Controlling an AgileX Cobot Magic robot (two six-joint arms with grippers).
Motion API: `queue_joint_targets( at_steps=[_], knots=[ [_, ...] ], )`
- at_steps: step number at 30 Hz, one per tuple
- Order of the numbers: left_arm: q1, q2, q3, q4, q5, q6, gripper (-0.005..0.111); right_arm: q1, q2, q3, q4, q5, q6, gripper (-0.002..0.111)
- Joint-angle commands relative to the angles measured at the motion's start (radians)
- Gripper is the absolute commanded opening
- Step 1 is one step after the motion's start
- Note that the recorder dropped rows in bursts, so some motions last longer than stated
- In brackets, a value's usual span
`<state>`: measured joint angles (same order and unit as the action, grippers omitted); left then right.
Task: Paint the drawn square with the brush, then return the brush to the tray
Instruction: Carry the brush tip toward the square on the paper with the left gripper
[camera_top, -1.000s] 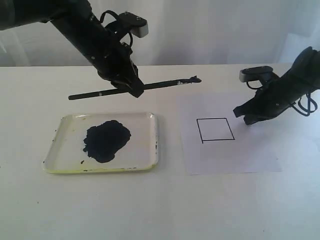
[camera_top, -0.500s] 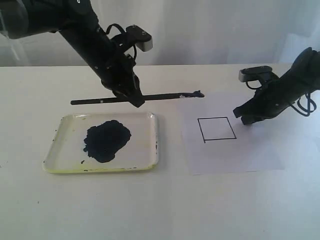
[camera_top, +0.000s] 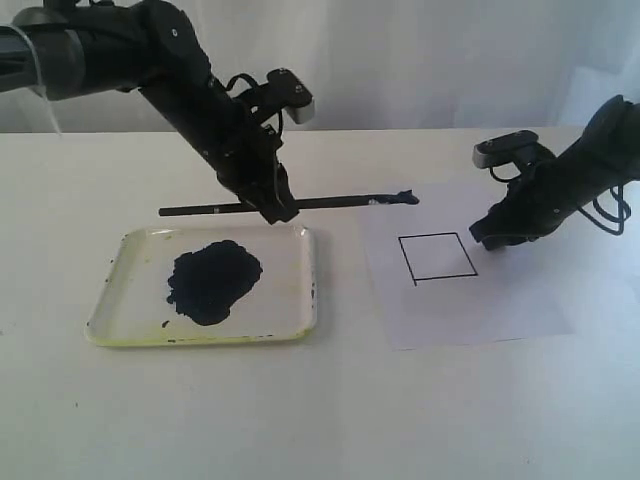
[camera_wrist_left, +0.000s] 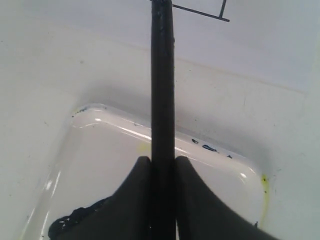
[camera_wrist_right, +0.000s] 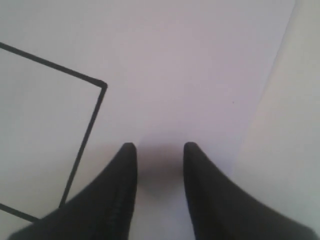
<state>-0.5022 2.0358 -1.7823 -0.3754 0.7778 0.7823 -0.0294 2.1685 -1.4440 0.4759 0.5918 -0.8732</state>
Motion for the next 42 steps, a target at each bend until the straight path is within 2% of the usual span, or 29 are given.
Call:
queue_joint_targets(
  at_steps=[1,3,8,26,32,42],
  knots=[
    [0.002,-0.005,-0.022,-0.027,0.000,0.007,0.000,-0.004,0.006,-0.002,-0.006,-0.006,-0.020,0.046],
    [0.002,-0.002,-0.022,-0.027,0.000,0.007,0.000,-0.004,0.006,-0.002,-0.006,-0.004,-0.020,0.049],
    [0.002,0.026,-0.022,-0.048,0.014,0.054,0.000,-0.004,0.006,-0.002,-0.010,0.009,-0.024,0.049],
    [0.002,0.017,-0.022,-0.051,-0.013,0.055,0.000,-0.002,-0.076,-0.002,-0.004,0.030,-0.068,0.049],
    [0.002,0.017,-0.022,-0.051,-0.015,0.052,0.000,-0.002,-0.034,0.002,-0.112,0.056,-0.063,0.048],
    [0.002,0.017,-0.022,-0.032,0.007,0.080,0.000,0.000,0.007,0.002,-0.155,0.077,-0.065,0.047]
  ],
)
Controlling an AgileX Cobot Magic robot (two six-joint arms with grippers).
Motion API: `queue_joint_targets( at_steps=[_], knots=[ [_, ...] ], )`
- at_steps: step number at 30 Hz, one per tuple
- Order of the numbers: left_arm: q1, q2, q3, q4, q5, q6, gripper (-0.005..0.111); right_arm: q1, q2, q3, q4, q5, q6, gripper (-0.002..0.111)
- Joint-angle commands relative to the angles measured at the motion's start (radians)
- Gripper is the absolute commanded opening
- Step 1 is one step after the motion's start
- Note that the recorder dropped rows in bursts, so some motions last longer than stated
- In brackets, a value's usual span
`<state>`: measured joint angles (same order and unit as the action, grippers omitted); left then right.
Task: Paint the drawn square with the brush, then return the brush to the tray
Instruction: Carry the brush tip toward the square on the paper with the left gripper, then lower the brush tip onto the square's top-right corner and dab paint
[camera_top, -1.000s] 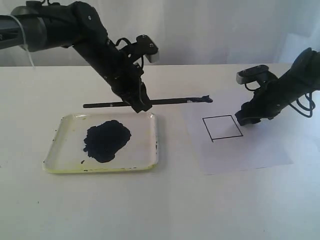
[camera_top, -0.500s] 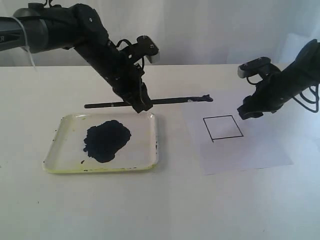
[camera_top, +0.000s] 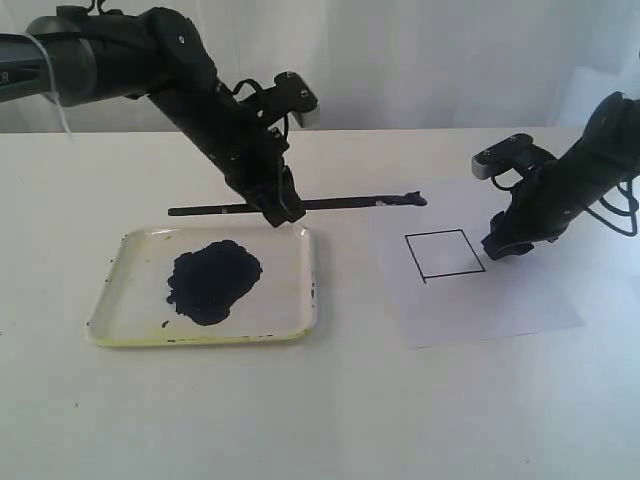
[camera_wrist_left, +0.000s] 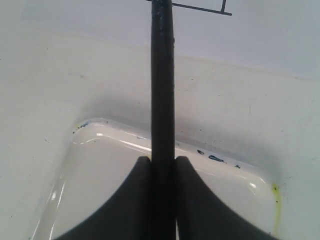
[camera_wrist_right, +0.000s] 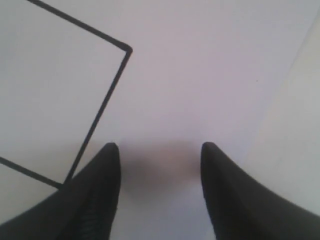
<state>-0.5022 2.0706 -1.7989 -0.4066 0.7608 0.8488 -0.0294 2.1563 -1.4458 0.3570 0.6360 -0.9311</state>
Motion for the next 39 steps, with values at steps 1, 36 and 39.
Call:
queue_joint_targets(
  at_steps=[1,36,39],
  knots=[
    [0.002,-0.018,-0.005,0.009,0.027,0.014,0.000,0.000,0.020,0.004,-0.034,0.041,-0.007,0.047],
    [-0.068,0.186,-0.261,0.054,0.046,0.102,0.000,0.000,0.020,0.004,-0.043,0.040,-0.007,0.047],
    [-0.081,0.204,-0.261,0.068,0.033,0.129,0.000,0.000,0.020,0.004,-0.043,0.040,-0.007,0.047]
  ],
)
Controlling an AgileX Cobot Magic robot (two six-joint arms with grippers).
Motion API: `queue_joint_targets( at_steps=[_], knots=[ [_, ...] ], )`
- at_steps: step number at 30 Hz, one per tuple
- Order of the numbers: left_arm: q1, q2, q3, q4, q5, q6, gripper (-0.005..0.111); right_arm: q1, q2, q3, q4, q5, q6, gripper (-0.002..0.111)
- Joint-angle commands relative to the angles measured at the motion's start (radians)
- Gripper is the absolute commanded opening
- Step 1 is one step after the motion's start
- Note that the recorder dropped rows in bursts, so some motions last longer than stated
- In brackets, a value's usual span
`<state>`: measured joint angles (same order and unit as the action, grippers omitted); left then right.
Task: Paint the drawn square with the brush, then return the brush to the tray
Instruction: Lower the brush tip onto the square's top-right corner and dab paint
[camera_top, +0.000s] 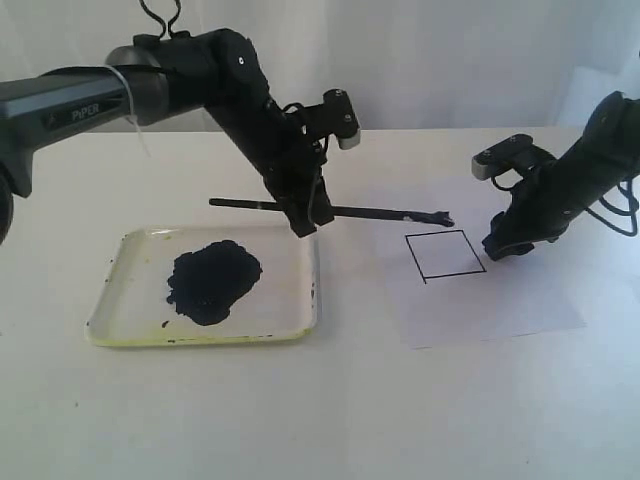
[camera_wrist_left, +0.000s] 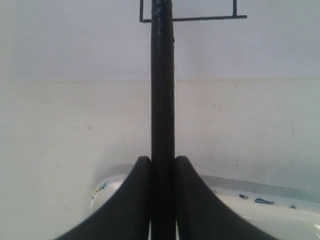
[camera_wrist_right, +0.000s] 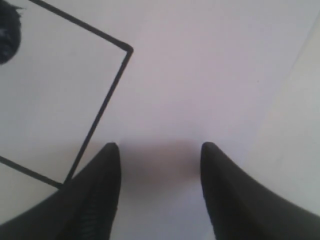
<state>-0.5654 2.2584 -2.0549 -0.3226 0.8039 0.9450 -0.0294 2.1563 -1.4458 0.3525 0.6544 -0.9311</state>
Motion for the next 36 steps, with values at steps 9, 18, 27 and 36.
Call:
queue_joint_targets(
  at_steps=[9,18,27,36],
  knots=[
    [-0.018,0.052,-0.005,-0.051,-0.065,0.073,0.000,0.000,0.020,0.004,-0.039,0.017,-0.007,0.047],
    [-0.023,0.056,-0.005,-0.074,-0.087,0.109,0.000,0.000,0.020,0.004,-0.039,0.013,-0.011,0.047],
    [-0.024,0.070,-0.005,-0.070,-0.118,0.109,0.000,0.000,0.020,0.004,-0.039,0.013,-0.011,0.047],
    [-0.026,0.085,-0.005,-0.088,-0.139,0.138,0.000,0.000,0.020,0.004,-0.037,0.013,-0.011,0.047]
  ],
)
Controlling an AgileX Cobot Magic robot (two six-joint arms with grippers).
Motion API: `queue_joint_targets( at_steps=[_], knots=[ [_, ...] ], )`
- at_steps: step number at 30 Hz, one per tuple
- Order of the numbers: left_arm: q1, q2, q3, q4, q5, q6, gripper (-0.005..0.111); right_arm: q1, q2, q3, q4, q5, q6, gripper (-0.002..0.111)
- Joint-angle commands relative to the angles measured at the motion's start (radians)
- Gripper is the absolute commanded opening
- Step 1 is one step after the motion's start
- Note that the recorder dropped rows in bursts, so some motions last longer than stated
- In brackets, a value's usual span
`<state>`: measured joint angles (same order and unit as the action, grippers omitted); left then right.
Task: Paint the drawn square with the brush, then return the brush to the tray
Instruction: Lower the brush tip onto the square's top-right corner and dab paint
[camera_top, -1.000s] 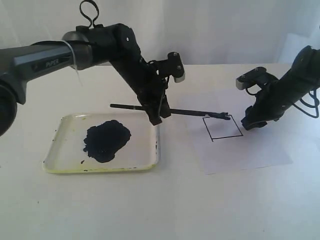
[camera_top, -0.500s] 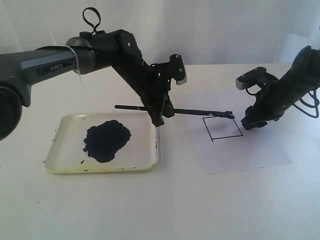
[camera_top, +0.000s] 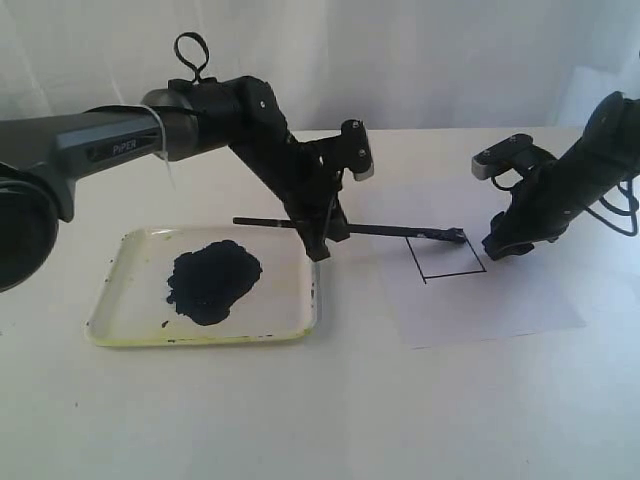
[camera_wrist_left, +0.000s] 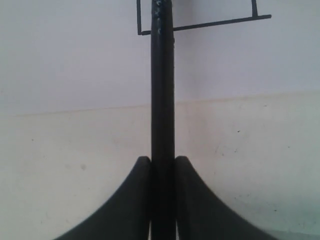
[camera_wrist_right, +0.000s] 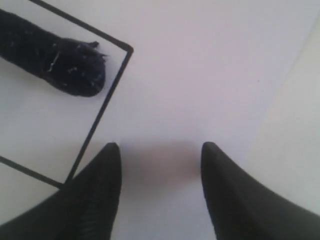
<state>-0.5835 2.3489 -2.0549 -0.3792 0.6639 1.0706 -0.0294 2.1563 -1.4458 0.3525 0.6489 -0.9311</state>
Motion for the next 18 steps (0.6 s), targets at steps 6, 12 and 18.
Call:
queue_joint_targets(
  at_steps=[6,12,18],
  knots=[
    [-0.008,0.000,-0.005,-0.032,-0.026,0.013,0.000,0.000,0.020,0.004,-0.037,0.019,-0.011,0.047],
    [-0.008,0.017,-0.005,-0.036,-0.026,0.029,0.000,0.000,0.020,0.004,-0.037,0.019,-0.011,0.047],
    [-0.008,0.017,-0.005,-0.036,-0.041,0.031,0.000,0.000,0.020,0.004,-0.037,0.016,-0.011,0.047]
  ],
)
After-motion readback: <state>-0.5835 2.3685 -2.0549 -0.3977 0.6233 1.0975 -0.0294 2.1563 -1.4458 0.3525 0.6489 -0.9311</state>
